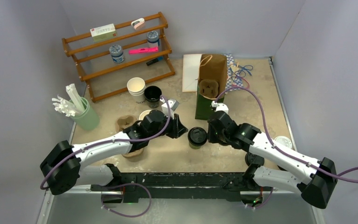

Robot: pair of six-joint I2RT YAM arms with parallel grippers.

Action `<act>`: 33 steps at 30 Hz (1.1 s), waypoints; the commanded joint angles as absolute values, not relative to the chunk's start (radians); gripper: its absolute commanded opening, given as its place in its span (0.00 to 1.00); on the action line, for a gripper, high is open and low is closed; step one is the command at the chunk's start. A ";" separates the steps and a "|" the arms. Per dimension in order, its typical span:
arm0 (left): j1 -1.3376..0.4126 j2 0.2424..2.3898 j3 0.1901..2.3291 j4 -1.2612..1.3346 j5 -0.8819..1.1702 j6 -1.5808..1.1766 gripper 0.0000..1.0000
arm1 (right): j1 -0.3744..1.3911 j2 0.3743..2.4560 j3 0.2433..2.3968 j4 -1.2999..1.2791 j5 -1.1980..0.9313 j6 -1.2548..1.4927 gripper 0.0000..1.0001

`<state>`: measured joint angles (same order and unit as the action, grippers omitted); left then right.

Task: Pack the takeout coffee

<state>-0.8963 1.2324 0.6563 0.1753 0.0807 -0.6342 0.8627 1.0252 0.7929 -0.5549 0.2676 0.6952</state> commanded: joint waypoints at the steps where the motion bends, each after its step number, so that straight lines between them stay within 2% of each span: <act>1: -0.885 1.150 0.642 0.125 0.087 -0.616 0.18 | 0.859 0.996 0.861 -0.639 0.297 0.681 0.17; 3: -0.884 1.109 0.643 0.101 0.089 -0.630 0.18 | 0.859 0.967 0.889 -0.639 0.306 0.683 0.20; 5: -0.881 1.110 0.659 0.086 0.093 -0.626 0.18 | 0.870 0.961 0.973 -0.654 0.332 0.703 0.14; 6: -0.873 1.121 0.697 0.021 0.127 -0.615 0.17 | 0.867 0.955 1.002 -0.705 0.280 0.714 0.14; 7: -0.867 1.112 0.734 -0.043 0.085 -0.634 0.13 | 0.867 0.943 1.052 -0.765 0.374 0.758 0.12; 8: -0.917 1.092 0.748 0.001 -0.002 -0.614 0.11 | 0.871 0.916 1.056 -0.755 0.418 0.770 0.08; 9: -0.970 1.095 0.768 0.044 -0.029 -0.591 0.14 | 0.870 0.885 1.029 -0.691 0.298 0.743 0.09; 12: -0.976 1.210 0.865 -0.131 0.004 -0.550 0.14 | 0.869 0.862 1.016 -0.665 0.306 0.722 0.10; 15: -0.967 1.225 0.829 -0.063 0.010 -0.545 0.14 | 0.869 0.885 1.004 -0.745 0.323 0.714 0.10; 20: -0.958 1.260 0.844 -0.031 0.030 -0.550 0.14 | 0.868 0.851 0.914 -0.688 0.294 0.713 0.12; 33: -0.879 1.175 0.744 -0.028 0.088 -0.560 0.12 | 0.869 0.800 0.720 -0.594 0.137 0.785 0.15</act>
<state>-0.8948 1.1992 0.7692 -0.0479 0.0505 -0.5804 0.8650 0.8101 0.7441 -0.6464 0.2028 0.7452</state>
